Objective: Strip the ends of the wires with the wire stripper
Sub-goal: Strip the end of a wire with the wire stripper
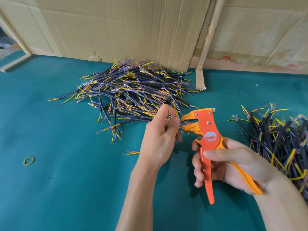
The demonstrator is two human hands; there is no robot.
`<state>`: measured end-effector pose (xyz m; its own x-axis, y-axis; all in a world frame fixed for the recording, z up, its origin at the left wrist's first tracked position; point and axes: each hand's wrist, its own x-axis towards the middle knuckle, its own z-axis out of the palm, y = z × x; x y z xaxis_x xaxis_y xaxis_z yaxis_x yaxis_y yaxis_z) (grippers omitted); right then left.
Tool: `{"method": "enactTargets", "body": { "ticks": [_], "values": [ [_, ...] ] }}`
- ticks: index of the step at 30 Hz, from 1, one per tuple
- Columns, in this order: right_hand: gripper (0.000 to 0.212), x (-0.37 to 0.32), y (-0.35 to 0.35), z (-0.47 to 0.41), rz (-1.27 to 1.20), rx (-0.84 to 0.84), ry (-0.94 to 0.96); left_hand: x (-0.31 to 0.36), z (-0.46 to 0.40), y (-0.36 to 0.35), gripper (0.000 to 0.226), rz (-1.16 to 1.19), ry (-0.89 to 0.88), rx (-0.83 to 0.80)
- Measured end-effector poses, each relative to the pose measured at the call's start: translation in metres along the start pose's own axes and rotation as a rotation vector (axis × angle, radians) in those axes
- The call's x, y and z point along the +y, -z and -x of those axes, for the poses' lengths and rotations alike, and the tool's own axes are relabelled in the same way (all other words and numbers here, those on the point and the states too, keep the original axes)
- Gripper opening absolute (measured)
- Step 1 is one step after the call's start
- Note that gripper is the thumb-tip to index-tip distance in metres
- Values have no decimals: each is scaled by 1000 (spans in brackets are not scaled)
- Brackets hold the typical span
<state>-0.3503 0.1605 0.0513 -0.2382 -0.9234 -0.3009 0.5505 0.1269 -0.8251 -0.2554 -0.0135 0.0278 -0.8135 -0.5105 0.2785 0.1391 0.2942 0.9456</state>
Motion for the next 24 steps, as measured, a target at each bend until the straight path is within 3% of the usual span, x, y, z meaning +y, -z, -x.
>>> {"method": "enactTargets", "body": {
  "ticks": [13,18,24],
  "values": [
    [24,-1,-2,-2,3,-2,-30,3,1,0,12,-65,-13,11],
    [33,0,2,-5,87,45,-50,3,1,1,10,-48,-12,10],
    [41,-1,10,-10,175,-32,-190,3,1,1,10,-37,-12,1]
  ]
}}
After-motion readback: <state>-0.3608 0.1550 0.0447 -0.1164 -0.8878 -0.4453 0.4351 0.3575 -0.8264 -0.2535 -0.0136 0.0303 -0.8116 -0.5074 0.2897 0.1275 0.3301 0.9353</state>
